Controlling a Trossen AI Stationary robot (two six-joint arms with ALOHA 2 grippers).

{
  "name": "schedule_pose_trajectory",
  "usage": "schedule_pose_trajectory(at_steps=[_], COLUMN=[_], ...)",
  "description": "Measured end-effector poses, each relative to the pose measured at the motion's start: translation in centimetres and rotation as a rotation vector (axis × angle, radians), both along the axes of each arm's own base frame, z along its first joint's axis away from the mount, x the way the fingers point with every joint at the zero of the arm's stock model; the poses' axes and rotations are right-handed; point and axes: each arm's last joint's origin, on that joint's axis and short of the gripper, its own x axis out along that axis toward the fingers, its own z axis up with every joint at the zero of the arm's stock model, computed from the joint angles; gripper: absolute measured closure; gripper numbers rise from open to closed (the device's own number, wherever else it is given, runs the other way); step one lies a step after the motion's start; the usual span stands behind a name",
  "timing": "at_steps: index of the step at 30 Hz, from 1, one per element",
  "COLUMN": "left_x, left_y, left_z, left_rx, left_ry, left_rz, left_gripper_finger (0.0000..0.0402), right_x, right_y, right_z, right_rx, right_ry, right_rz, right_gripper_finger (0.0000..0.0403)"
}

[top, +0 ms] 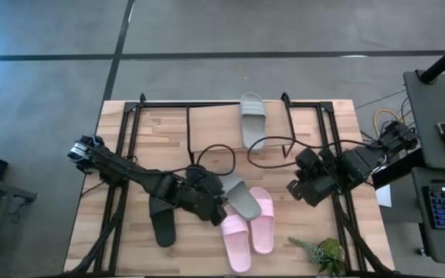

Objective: Pick and place slides into the shelf
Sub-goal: Put the gray slide on the shelf

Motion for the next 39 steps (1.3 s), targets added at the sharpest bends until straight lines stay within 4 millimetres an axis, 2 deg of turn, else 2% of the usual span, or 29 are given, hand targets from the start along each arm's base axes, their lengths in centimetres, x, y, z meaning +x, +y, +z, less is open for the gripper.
schedule_pose_trajectory(at_steps=[5, 8, 12, 14, 20, 26, 32, 39], left_x=[-1.8, -3.1, -4.3, -4.7, -7.4, -10.6, -14.0, -16.5], left_y=[0.0, -0.8, -1.9, -2.0, -1.6, -0.5, 1.6, 3.2], left_z=[-0.6, -1.0, -1.0, -1.3, -3.6, -5.4, -6.7, -7.3], left_rx=[-0.032, -0.051, -0.092, -0.095, -0.119, -0.228, -0.273, -0.253], left_ry=[0.139, 0.216, 0.239, 0.248, 0.260, 0.086, 0.005, -0.031], left_rz=[0.057, 0.031, -0.052, -0.069, -0.068, -0.105, -0.121, -0.173], left_gripper_finger=[0.0306, 0.0307, 0.0307, 0.0307, 0.0307, 0.0307, 0.0307, 0.0307], right_x=[1.7, 3.5, 5.1, 5.4, 4.9, 5.6, 8.8, 12.9], right_y=[1.4, 2.5, 3.5, 3.4, 3.4, 4.0, 4.9, 4.6], right_z=[-0.4, -1.1, -2.8, -3.9, -7.0, -9.9, -12.0, -13.6], right_rx=[0.163, 0.262, 0.339, 0.346, 0.364, 0.525, 0.613, 0.638], right_ry=[-0.160, -0.282, -0.416, -0.430, -0.518, -0.701, -0.763, -0.710], right_rz=[-0.038, 0.021, 0.059, 0.037, -0.283, -0.579, -0.691, -0.816], right_gripper_finger=[0.0394, 0.0394, 0.0394, 0.0394, 0.0394, 0.0394, 0.0380, 0.0303])
